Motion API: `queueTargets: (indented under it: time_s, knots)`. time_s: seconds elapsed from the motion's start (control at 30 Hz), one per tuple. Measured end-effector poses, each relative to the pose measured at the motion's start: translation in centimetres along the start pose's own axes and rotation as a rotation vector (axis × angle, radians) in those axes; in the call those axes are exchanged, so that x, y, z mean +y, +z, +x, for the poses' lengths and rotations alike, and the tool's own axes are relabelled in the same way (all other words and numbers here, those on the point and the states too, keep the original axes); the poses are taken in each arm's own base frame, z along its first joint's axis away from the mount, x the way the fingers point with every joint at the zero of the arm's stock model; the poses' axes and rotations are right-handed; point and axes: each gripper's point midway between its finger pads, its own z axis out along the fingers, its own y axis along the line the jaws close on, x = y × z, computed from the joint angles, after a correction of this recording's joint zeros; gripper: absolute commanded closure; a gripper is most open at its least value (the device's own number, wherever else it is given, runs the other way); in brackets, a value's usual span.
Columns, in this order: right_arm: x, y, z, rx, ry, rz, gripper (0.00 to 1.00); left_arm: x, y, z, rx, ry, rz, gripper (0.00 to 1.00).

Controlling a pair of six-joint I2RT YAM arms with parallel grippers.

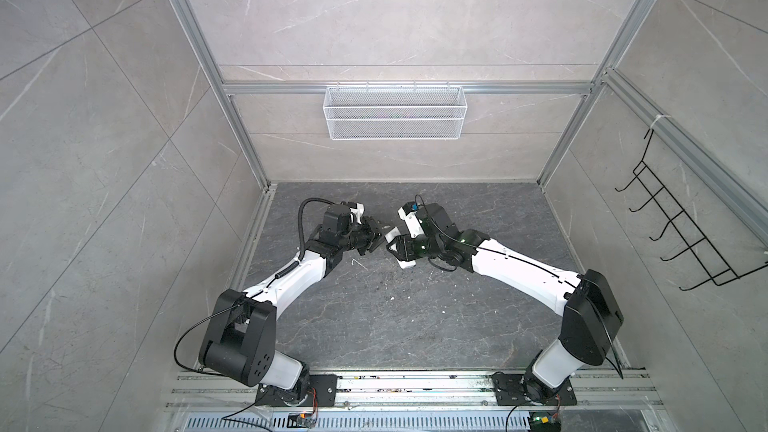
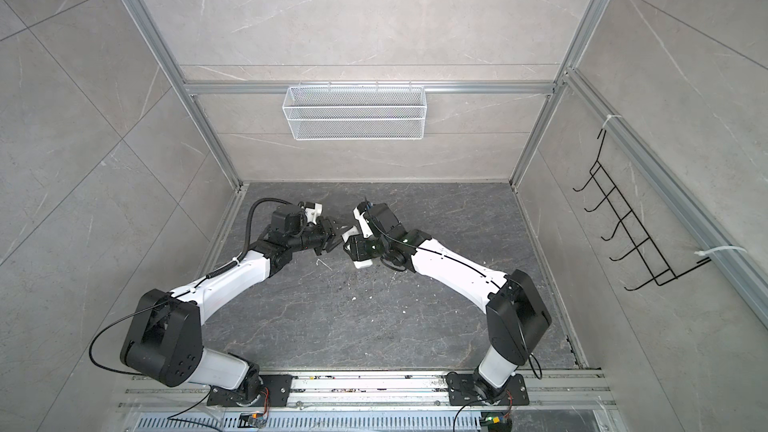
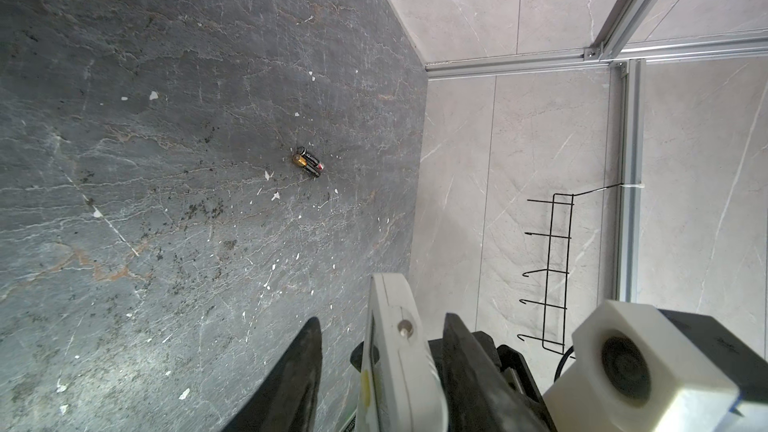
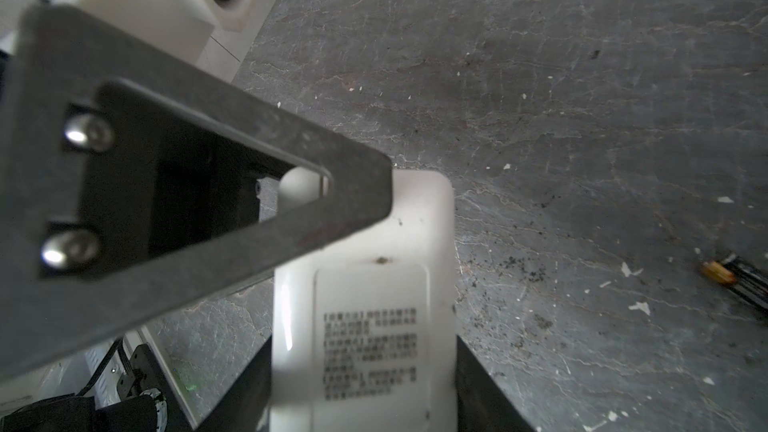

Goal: Load the batteries into the remote control
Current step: 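Grasp the remote's lower end with the right gripper and open the left gripper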

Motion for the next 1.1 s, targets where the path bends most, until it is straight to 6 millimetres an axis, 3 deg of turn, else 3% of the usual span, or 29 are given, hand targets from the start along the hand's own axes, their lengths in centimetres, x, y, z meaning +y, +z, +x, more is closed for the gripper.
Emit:
queueTargets:
  time_s: [0.2,0.6,0.8,0.9,1.1]
  knots:
    - [1.0,0.9,-0.9,0.009,-0.023,-0.009,0.49,0.0,0.0,0.3,0.018,0.007,0.001,0.68]
    - [1.0,2.7,0.0,0.087,-0.045,0.019,0.48,1.9,-0.4,0.0,0.010,0.012,-0.069,0.90]
    - [1.0,3.0,-0.3,0.085,-0.036,0.025,0.21,2.5,-0.3,-1.1,-0.013,0.020,-0.046,1.00]
    - [0.9,3.1,-0.3,0.083,-0.023,0.032,0.15,4.8,0.5,-2.0,-0.034,0.012,-0.047,1.00]
    - [0.7,3.3,-0.6,0.061,0.032,0.042,0.14,13.5,2.6,-2.1,-0.043,-0.069,-0.120,1.00]
